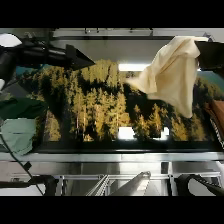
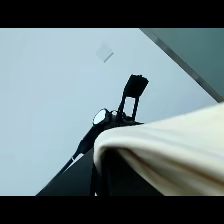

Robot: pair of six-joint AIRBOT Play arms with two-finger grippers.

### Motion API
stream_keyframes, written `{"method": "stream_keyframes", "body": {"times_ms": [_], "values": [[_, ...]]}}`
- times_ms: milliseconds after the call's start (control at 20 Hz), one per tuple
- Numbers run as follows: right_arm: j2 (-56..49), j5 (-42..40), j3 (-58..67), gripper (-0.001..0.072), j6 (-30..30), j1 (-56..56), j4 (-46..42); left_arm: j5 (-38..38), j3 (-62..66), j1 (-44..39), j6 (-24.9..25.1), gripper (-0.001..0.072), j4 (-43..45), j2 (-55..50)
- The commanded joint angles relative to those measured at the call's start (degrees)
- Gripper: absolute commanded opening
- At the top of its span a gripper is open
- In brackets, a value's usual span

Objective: Fold the shirts.

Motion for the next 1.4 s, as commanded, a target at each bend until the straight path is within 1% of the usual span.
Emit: {"method": "stream_keyframes", "body": {"times_ms": [0, 50, 150, 250, 300, 350, 400, 450, 500, 550, 650, 750, 950, 1000, 1050, 1250, 1350], "values": [[2.21, -0.68, 0.72, 0.0017, 0.74, 3.74, -4.96, 0.52, -0.02, 3.21, 0.35, 0.0024, 0.37, 6.19], [2.19, -2.54, 0.72, 0.0018, 1.88, 6.25, -10.64, 0.26, 0.0, 3.23, 0.35, 0.0024, 0.39, 6.64], [1.99, -8.83, 0.7, 0.0018, 4.22, 12.83, -23.47, -1.36, -0.09, 2.73, 0.33, 0.0025, 0.5, 6.38], [0.81, -13.46, 0.7, 0.0021, 6.14, 19.21, -31.5, -2.6, -1.51, 1.75, 0.35, 0.0025, 0.52, 5.42], [-0.13, -15.19, 0.7, 0.0149, 7.41, 21.7, -33.55, -2.6, -3.61, 1.25, 0.39, 0.0026, 0.52, 5.05], [-1.31, -16.83, 0.7, 0.0397, 9.42, 23.39, -35.41, -2.8, -6.01, 0.9, 0.57, 0.0027, 0.61, 4.5], [-2.51, -17.4, 0.7, 0.0416, 10.71, 23.98, -37.35, -3.17, -8.57, 0.74, 0.7, 0.0029, 1.33, 3.74], [-3.72, -17.38, 0.7, 0.0416, 12.15, 23.61, -40.54, -3.65, -10.88, 0.76, 0.7, 0.0125, 2.69, 3.04], [-4.5, -17.07, 0.7, 0.0415, 13.2, 22.47, -44.59, -4.46, -13.09, 0.81, 0.68, 0.0437, 3.78, 2.19], [-4.98, -16.48, 0.68, 0.0415, 14.58, 20.83, -49.24, -5.2, -15.19, 0.96, 0.66, 0.072, 3.72, 1.51], [-5.22, -15.06, -0.46, 0.0416, 18.78, 16.26, -59.89, -6.56, -19.08, 0.98, 0.72, 0.0716, 4.5, 0.04], [-5.16, -14.67, -3.52, 0.0416, 20.46, 10.12, -66.49, -6.73, -23.39, 0.59, 0.76, 0.0717, 6.95, -1.4], [-5.9, -18.12, -11.13, 0.042, 20.0, -3.93, -66.86, -6.73, -30.01, 0.5, 0.81, 0.0716, 9.77, -5.01], [-6.84, -18.16, -12.0, 0.0463, 20.02, -5.46, -66.86, -6.64, -31.08, 0.52, 0.81, 0.0716, 9.7, -5.95], [-8.28, -18.32, -12.5, 0.0517, 20.06, -6.05, -66.79, -6.32, -31.87, 0.5, 0.87, 0.0716, 9.7, -6.75], [-16.61, -18.75, -12.74, 0.0511, 19.93, -2.73, -62.79, -6.43, -32.22, 0.5, 0.96, 0.0716, 9.7, -8.94], [-20.65, -19.04, -12.74, 0.051, 19.78, 0.76, -60.5, -8.68, -32.22, 0.52, 0.94, 0.0716, 9.94, -8.81]]}}
